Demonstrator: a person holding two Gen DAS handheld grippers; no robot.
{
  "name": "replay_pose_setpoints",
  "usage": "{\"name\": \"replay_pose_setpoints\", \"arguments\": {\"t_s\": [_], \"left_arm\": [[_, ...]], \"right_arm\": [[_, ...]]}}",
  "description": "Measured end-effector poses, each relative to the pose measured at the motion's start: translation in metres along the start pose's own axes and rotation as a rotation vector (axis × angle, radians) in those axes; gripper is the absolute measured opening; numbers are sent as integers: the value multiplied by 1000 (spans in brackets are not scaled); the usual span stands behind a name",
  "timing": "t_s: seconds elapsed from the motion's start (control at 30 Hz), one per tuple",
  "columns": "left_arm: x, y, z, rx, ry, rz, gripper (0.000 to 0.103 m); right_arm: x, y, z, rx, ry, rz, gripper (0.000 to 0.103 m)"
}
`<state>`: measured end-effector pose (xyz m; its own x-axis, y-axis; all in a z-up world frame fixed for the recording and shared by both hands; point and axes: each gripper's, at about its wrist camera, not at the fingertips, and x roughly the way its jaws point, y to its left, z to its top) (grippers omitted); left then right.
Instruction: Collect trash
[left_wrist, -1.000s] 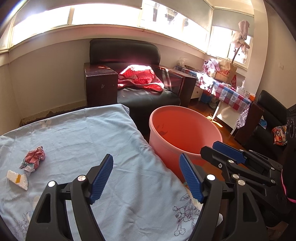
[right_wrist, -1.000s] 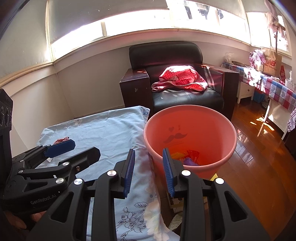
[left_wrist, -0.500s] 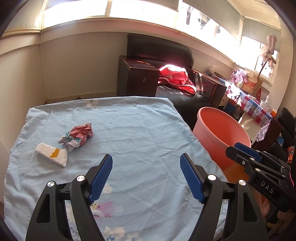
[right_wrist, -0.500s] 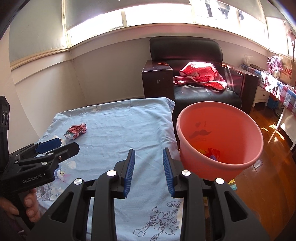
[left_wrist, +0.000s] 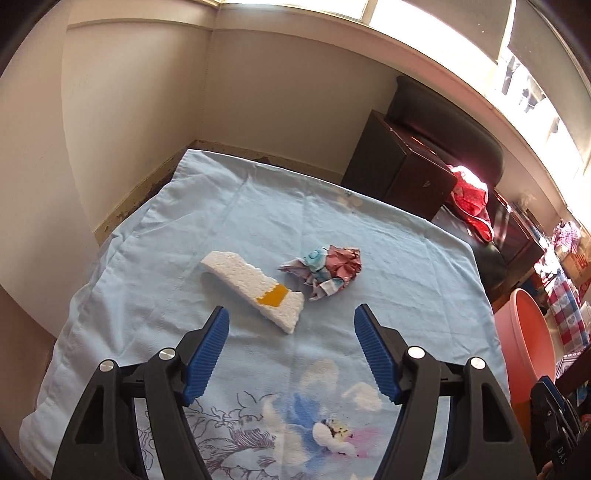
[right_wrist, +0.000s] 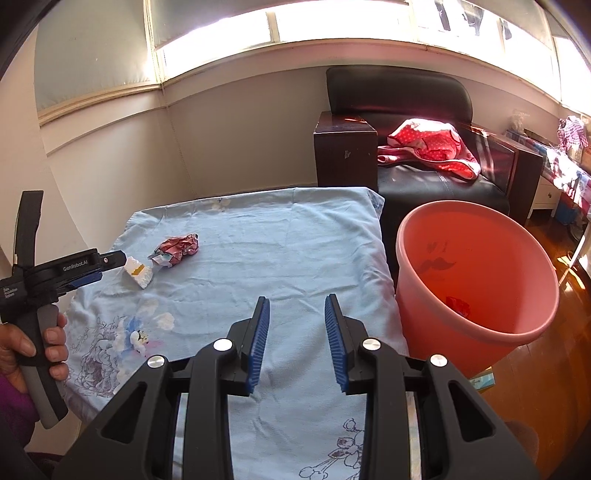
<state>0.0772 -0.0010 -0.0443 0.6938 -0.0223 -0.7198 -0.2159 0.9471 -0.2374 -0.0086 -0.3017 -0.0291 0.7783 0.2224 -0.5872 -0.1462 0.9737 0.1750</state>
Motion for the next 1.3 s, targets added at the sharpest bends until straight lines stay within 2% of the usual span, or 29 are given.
{"name": "replay_pose_setpoints", "arguments": {"t_s": [0.47,0.57,0.67,0.83,1.1,1.3], "left_arm": [[65,26,36,-156,129,124,66],[77,25,39,-161,153,131,60],[86,23,39,-144,174,148,48],[86,27,38,-119,160,122,39],[65,47,38,-82,106,74,38],[45,54,33,-13,57,59,38]], "right_arm": [[20,13,4,-28,17,73,31],[27,15,6,-24,28,89,31],[35,18,10,-22,40,112,31],[48,30,18,-38,64,145,31],[78,58,30,-40,138,234,31],[106,99,43,-51,171,293,31]]}}
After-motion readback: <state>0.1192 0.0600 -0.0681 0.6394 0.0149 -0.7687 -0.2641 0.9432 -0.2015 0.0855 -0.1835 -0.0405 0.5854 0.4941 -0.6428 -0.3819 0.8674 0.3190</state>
